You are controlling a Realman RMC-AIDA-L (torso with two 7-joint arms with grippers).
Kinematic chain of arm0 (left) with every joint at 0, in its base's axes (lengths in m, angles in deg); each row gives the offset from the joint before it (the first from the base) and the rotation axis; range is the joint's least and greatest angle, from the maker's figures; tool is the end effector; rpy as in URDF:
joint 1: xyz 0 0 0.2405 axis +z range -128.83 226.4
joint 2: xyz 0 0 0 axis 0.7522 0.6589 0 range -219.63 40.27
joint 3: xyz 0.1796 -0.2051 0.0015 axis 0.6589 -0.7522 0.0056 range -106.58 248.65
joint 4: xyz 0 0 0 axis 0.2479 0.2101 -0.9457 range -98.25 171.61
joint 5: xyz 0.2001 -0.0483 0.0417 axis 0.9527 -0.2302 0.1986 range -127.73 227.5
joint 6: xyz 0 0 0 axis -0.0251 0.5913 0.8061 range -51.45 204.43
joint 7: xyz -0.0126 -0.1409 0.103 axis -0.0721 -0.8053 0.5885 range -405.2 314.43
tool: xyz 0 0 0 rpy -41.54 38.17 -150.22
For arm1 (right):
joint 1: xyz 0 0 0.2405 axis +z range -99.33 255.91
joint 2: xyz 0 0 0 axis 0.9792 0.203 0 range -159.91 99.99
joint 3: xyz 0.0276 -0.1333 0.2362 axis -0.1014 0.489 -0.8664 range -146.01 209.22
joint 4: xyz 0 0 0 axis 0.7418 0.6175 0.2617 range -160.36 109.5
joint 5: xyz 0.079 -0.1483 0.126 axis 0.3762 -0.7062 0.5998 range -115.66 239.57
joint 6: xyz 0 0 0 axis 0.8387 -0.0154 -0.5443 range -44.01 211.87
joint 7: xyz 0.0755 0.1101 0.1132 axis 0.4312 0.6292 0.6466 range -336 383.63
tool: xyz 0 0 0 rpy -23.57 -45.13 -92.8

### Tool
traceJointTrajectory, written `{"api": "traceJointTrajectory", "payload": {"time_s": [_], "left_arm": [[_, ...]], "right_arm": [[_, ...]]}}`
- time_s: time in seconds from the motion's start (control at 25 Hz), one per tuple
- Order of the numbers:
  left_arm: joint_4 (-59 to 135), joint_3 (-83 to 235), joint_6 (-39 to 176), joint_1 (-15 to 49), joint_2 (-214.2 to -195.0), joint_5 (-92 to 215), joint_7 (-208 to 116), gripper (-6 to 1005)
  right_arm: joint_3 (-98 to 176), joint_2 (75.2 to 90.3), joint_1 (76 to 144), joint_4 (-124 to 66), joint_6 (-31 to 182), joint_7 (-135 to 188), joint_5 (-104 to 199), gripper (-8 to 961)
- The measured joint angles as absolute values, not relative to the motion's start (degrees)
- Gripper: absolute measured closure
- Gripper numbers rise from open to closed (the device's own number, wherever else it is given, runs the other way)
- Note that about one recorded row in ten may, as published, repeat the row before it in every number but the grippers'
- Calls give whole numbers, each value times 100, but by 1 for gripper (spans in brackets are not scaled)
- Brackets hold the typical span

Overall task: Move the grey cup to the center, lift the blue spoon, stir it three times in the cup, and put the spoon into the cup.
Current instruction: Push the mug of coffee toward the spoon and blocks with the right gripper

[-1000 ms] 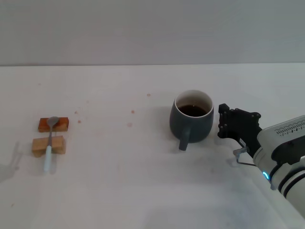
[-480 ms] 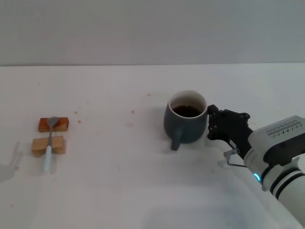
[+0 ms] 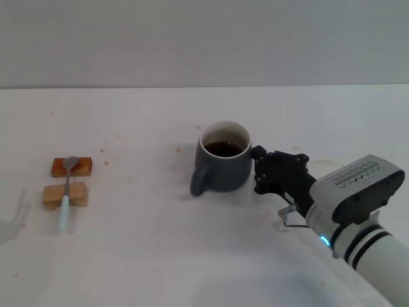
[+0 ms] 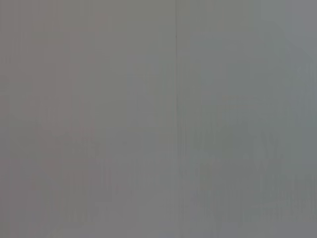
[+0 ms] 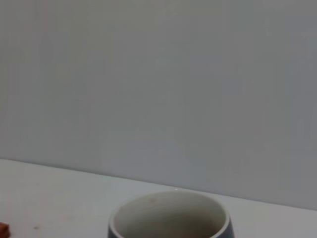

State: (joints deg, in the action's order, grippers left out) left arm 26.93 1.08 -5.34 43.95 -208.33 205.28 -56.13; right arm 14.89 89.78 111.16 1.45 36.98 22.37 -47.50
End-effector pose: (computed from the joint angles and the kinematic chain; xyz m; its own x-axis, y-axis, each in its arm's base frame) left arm -0.4005 0.2425 0.0124 0.7216 -0.0923 0.6861 0.6898 0.0113 -0.7239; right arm 0.2471 0.3612 -0.1563 0.7529 -0.2012 -0.6266 -0.6258 -0.5135 -0.5871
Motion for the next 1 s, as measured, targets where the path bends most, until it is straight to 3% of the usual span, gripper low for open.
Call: {"api": "traceJointTrajectory", "payload": {"time_s": [1.0], "left_arm": [[2692, 108, -542, 4412, -20833, 20528, -5606, 258]], "right_arm": [[1325, 8975, 11190, -9, 3837, 2276, -4807, 954]]}}
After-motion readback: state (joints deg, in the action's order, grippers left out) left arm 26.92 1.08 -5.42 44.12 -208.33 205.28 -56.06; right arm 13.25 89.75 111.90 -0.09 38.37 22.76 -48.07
